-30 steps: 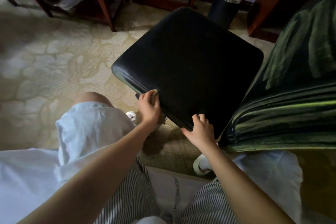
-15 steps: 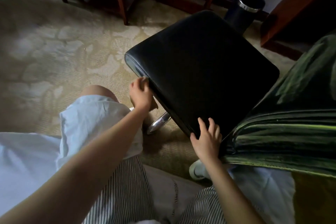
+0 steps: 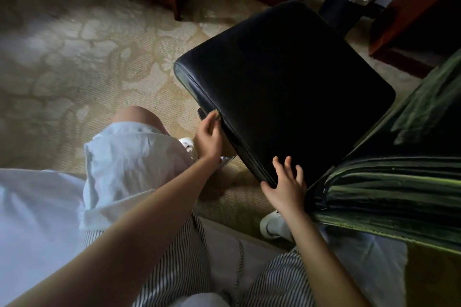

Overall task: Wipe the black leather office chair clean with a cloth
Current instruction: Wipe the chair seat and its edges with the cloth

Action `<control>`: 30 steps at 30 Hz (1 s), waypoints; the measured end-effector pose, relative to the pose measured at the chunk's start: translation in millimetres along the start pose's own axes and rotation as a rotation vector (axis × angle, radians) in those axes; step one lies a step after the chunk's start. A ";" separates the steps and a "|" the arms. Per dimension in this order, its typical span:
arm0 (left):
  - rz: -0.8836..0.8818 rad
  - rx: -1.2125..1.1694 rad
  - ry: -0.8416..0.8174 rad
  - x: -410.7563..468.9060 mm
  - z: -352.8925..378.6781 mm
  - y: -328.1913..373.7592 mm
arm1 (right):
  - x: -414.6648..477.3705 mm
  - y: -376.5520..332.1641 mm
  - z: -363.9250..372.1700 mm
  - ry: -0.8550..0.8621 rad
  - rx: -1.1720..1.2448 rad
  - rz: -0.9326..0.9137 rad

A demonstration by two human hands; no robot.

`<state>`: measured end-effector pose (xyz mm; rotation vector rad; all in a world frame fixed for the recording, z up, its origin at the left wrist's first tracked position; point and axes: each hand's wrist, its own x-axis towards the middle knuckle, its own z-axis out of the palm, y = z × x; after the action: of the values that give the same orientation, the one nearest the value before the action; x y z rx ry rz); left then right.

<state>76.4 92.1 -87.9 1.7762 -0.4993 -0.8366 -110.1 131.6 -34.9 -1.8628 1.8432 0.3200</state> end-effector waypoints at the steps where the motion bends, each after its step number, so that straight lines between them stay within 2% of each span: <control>1: -0.010 -0.013 -0.021 -6.5 0.7 -2.0 | -0.1 -0.7 0.0 -0.006 -0.001 0.003; 9: -0.037 -0.063 -0.181 -81.7 12.9 -17.3 | -1.2 -4.1 0.2 0.003 -0.016 0.011; 13: -0.140 -0.055 -0.298 -77.9 5.4 -12.8 | -1.2 -2.7 -2.2 -0.007 -0.022 0.005; 15: -0.121 -0.050 -0.245 -62.1 0.8 -9.5 | -0.9 -2.0 -4.4 -0.028 -0.014 0.005; 18: -0.134 -0.068 -0.026 -28.6 -5.7 -6.9 | 0.1 -4.6 -5.4 -0.054 -0.016 0.013; 20: -0.172 -0.073 0.054 -10.0 -7.6 -6.4 | -0.1 -8.8 -4.7 -0.062 -0.026 0.025; 30: 0.035 -0.070 -0.011 -13.5 7.7 -15.3 | 2.1 -38.3 6.1 -0.074 0.030 0.090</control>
<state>60.8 101.8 -99.6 1.6949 -0.5010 -0.8308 -71.3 131.3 -34.2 -1.7284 1.8748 0.3854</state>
